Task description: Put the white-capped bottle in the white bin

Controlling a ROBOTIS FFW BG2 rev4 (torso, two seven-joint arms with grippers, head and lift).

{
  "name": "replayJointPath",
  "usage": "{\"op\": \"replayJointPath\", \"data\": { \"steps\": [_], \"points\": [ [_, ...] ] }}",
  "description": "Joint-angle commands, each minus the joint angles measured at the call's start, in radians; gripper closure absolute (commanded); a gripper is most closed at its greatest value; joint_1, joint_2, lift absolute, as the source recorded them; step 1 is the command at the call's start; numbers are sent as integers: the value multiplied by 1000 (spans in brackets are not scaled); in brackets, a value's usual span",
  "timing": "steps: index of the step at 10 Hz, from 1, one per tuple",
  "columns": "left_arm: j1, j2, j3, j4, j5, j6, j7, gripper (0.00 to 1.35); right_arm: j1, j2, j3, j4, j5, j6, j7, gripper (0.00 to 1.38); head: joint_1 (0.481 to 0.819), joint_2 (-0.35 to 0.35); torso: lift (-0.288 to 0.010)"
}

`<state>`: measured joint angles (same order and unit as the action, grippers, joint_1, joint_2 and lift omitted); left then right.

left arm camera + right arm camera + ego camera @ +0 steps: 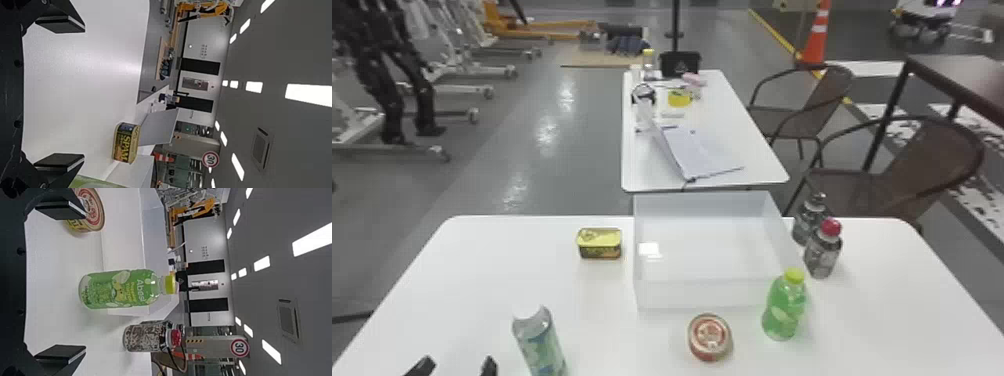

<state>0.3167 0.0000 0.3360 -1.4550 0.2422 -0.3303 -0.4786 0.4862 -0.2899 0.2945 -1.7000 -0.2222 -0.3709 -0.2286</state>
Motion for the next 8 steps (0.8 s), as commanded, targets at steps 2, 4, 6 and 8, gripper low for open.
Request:
{"op": "replayJointPath", "data": {
  "steps": [2, 4, 6, 8],
  "points": [
    [-5, -3, -9, -1, 0, 8, 0, 144, 0, 0, 0, 0, -2, 3, 0, 98, 549, 0, -100],
    [-10, -3, -25, -1, 0, 17, -2, 144, 0, 0, 0, 2, -6, 3, 0, 98, 549, 0, -100],
    [-11, -3, -18, 1, 0, 23, -8, 144, 0, 0, 0, 3, -6, 3, 0, 98, 549, 0, -100],
    [-19, -3, 14, 12, -7, 25, -58, 137, 0, 0, 0, 3, -11, 3, 0, 98, 549, 0, -100]
  ]
}}
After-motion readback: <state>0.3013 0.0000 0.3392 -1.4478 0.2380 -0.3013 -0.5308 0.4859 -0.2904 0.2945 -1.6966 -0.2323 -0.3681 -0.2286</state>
